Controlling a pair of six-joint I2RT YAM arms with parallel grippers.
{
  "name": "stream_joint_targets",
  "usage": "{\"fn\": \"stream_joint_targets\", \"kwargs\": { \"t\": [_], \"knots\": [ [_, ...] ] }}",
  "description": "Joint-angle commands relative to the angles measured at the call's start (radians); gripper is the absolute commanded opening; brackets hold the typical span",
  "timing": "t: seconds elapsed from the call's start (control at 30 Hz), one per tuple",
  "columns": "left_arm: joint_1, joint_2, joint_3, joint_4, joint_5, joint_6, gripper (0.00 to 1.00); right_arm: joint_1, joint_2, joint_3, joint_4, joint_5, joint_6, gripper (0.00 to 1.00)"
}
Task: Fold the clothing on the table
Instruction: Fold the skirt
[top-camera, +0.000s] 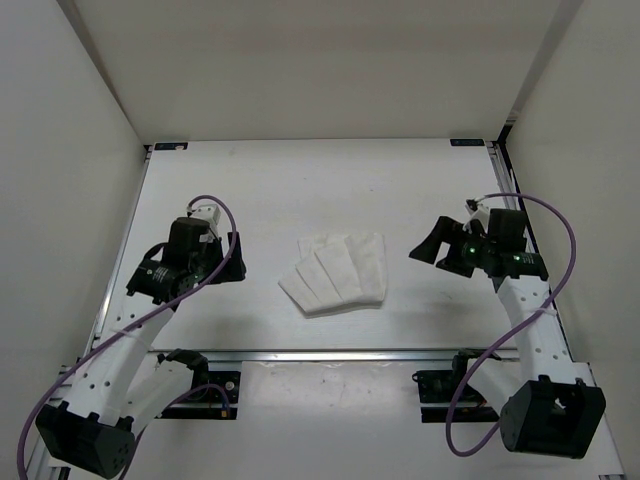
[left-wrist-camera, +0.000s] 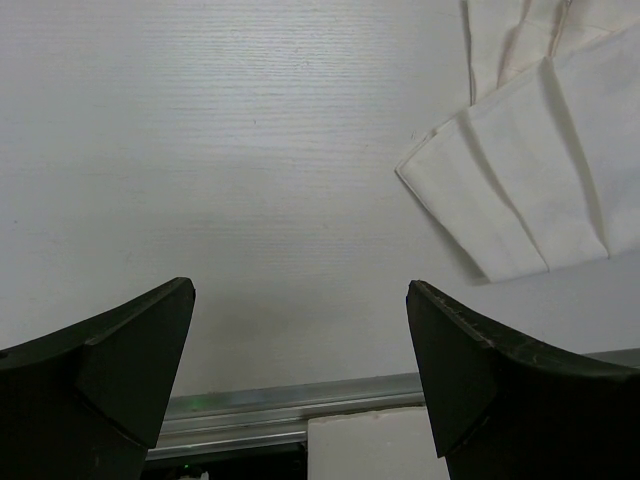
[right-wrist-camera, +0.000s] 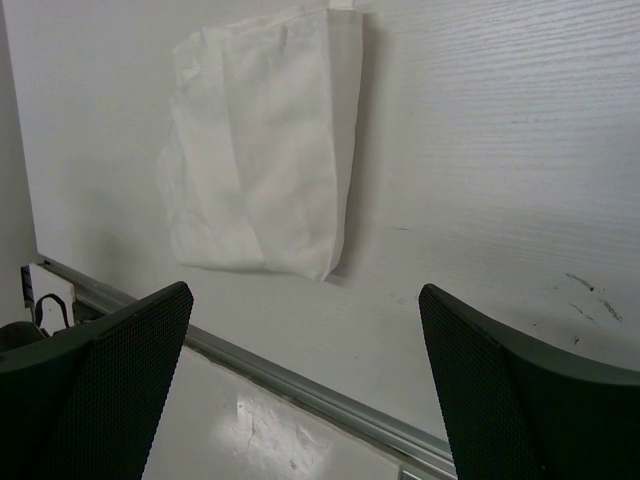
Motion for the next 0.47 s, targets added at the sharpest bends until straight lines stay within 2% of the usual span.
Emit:
{"fn": "stream_joint_targets", "kwargs": {
  "t": [0.0, 0.37, 0.43],
  "knots": [
    [0.012, -0.005, 0.009, 0.017, 0.019, 0.010, 0.99, 0.010, -0.001, 0.018, -0.026, 0.022, -0.041, 0.99],
    [0.004, 0.015, 0.047, 0.011, 0.042, 0.039, 0.98, -0.002, -0.038, 0.008, -0.042, 0.055, -0.068, 0.99],
    [-0.005, 0.015, 0.044, 0.022, 0.011, 0.027, 0.99, -0.003, -0.044, 0.003, -0.043, 0.065, -0.068, 0.99]
  ]
}}
